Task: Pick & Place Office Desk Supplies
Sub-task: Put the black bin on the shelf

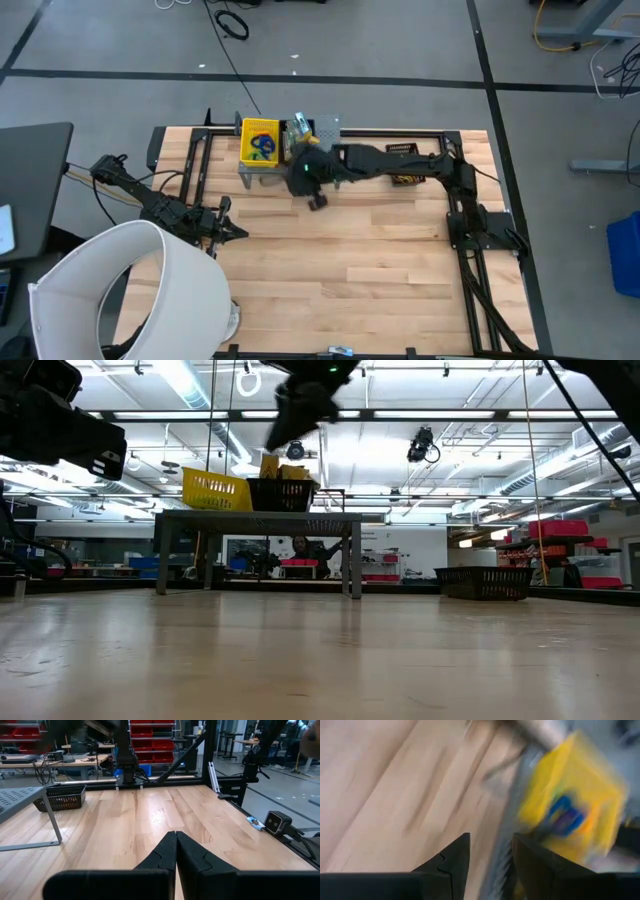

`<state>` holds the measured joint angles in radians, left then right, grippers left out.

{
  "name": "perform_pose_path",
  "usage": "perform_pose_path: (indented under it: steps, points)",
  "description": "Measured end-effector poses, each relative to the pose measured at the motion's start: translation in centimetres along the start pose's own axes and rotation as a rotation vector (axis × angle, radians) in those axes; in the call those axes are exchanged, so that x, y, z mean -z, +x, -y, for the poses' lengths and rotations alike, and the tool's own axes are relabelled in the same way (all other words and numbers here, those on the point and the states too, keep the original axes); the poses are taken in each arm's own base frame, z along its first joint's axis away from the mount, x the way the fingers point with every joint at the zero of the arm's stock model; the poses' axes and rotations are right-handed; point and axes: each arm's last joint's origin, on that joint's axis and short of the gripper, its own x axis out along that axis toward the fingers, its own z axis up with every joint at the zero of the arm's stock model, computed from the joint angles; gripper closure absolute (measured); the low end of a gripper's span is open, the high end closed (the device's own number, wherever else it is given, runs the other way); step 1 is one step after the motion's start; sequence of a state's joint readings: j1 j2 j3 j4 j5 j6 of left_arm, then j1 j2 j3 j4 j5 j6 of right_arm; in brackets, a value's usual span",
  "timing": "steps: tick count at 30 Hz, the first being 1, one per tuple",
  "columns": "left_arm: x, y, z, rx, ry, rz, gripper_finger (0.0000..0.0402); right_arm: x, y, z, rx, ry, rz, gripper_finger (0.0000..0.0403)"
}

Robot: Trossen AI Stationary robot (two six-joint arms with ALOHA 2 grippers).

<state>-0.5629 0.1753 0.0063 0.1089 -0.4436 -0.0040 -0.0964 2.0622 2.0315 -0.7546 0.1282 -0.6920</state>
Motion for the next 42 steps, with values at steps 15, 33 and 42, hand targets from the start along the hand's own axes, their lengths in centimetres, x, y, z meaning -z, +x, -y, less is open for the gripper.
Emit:
perform_pose_path:
  steps: [15,33,42]
  points:
    - [0.0,0.0,0.1,0.026,0.001,-0.001,0.0393,3.6,-4.3,-7.3,-0.306,0.272,-0.716,0.0247]
    - [0.1,0.0,0.1,0.035,0.02,-0.009,0.0393,10.3,4.4,-16.6,-0.522,0.552,0.091,0.0247]
    - [0.1,0.0,0.1,0.034,0.026,-0.008,0.0393,16.7,1.6,-19.2,-0.147,0.716,0.161,0.0261]
